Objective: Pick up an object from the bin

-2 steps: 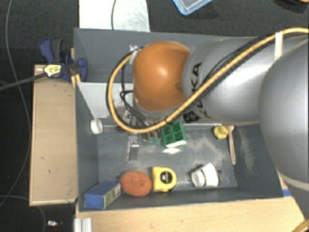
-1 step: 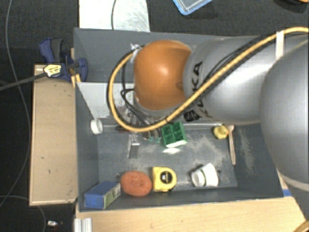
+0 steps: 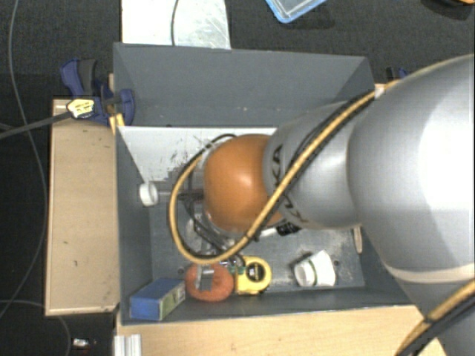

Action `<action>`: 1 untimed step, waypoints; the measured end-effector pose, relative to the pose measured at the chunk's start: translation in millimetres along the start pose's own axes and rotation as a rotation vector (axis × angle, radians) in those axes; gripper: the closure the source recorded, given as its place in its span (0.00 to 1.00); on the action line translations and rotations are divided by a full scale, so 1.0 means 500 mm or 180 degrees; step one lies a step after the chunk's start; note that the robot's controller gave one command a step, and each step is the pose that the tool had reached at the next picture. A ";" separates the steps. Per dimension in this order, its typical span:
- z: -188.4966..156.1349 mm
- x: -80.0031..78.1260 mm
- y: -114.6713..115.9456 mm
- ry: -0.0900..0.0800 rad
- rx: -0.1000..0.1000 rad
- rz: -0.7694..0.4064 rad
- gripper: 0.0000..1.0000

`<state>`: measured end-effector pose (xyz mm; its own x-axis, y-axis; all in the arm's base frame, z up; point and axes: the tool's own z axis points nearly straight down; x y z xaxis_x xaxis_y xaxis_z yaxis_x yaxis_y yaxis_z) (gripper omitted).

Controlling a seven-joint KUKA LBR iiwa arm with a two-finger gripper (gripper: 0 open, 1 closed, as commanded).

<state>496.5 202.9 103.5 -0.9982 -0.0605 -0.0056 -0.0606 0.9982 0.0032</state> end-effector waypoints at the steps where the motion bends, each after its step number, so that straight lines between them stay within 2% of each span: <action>1: -0.015 0.030 0.010 -0.0018 0.0003 -0.1205 0.00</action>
Offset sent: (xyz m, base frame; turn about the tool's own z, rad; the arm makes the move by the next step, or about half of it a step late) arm -0.0203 -0.0387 -0.0035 -0.2882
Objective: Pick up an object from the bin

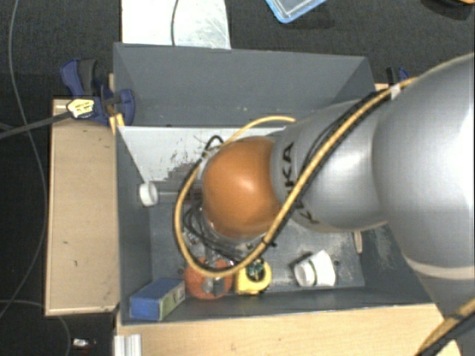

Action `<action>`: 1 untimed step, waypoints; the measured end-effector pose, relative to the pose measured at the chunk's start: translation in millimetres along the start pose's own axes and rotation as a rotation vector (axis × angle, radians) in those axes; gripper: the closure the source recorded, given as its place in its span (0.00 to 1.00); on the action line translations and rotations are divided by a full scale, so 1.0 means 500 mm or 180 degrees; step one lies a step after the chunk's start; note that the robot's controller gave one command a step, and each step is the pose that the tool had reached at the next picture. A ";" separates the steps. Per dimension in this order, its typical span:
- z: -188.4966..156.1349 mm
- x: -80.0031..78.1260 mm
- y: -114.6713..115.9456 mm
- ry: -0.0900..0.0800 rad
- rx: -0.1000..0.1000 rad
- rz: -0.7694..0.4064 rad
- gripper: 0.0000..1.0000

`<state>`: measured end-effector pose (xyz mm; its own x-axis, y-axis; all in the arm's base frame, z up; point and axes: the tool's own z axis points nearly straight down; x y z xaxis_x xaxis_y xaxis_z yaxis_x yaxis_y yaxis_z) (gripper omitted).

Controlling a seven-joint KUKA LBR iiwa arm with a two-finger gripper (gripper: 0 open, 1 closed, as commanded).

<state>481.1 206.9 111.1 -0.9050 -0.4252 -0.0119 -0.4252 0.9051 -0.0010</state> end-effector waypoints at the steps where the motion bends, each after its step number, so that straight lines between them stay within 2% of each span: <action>1: 0.018 0.041 -0.069 0.0032 -0.0003 0.0283 0.00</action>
Offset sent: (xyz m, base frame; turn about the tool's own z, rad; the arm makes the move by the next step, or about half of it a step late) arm 0.0004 -0.0450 -0.0411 -0.0314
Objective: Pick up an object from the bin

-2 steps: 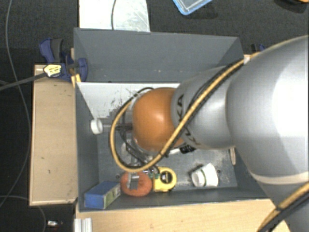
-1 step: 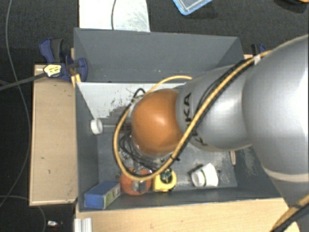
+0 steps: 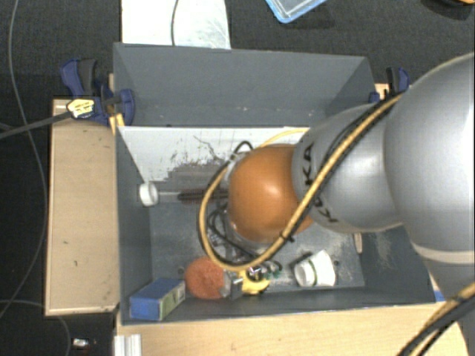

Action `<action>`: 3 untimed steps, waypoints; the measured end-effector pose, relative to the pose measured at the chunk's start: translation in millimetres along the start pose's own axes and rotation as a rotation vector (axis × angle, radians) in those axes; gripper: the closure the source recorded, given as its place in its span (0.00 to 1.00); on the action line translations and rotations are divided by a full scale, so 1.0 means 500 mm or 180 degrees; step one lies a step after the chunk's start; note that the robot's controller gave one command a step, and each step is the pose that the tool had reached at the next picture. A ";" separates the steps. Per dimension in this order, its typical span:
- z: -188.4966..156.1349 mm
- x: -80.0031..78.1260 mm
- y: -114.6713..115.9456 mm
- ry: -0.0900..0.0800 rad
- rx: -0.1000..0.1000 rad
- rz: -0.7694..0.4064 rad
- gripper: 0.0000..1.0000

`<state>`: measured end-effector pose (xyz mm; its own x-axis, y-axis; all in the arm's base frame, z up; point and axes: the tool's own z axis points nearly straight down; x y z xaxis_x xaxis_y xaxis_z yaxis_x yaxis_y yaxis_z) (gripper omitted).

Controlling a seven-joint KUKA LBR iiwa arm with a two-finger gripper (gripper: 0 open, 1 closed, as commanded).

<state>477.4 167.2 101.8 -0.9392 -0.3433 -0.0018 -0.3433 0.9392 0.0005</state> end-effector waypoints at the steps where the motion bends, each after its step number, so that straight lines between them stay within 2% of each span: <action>1: 0.062 -0.006 -0.013 -0.0050 -0.0005 -0.0374 0.00; 2: 0.060 -0.020 0.054 -0.0048 -0.0002 -0.0088 1.00; 3: 0.059 -0.020 0.053 -0.0048 -0.0002 -0.0085 1.00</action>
Offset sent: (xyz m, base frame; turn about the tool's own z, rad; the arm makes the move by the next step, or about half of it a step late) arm -0.0014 0.0281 -0.0318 -0.0293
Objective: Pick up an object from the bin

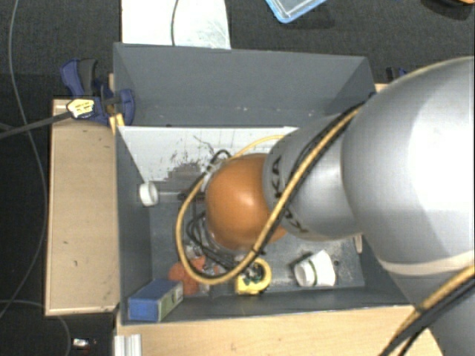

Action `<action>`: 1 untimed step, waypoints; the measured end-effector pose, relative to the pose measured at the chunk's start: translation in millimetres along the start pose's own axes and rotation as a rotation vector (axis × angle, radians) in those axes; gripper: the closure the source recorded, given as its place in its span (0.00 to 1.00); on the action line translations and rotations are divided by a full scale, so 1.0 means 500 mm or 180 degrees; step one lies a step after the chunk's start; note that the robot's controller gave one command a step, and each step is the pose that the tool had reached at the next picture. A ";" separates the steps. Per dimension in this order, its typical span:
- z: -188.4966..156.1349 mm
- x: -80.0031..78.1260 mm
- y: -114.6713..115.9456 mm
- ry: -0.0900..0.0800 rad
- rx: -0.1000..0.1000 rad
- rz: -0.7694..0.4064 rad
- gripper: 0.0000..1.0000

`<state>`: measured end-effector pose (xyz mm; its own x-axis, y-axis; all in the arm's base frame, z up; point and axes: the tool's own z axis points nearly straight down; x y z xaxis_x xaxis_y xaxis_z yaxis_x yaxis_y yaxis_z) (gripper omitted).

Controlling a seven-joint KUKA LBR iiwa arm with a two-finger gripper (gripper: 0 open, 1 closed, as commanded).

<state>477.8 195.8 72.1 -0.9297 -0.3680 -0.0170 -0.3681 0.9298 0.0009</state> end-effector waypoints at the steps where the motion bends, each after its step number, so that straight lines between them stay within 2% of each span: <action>1: -0.060 0.003 0.000 0.0020 0.0001 0.0005 1.00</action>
Offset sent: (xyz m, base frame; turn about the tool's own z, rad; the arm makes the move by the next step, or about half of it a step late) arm -0.0020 -0.0009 0.1659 0.0016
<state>476.0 195.0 101.9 -0.9304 -0.3665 -0.0107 -0.3665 0.9304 0.0007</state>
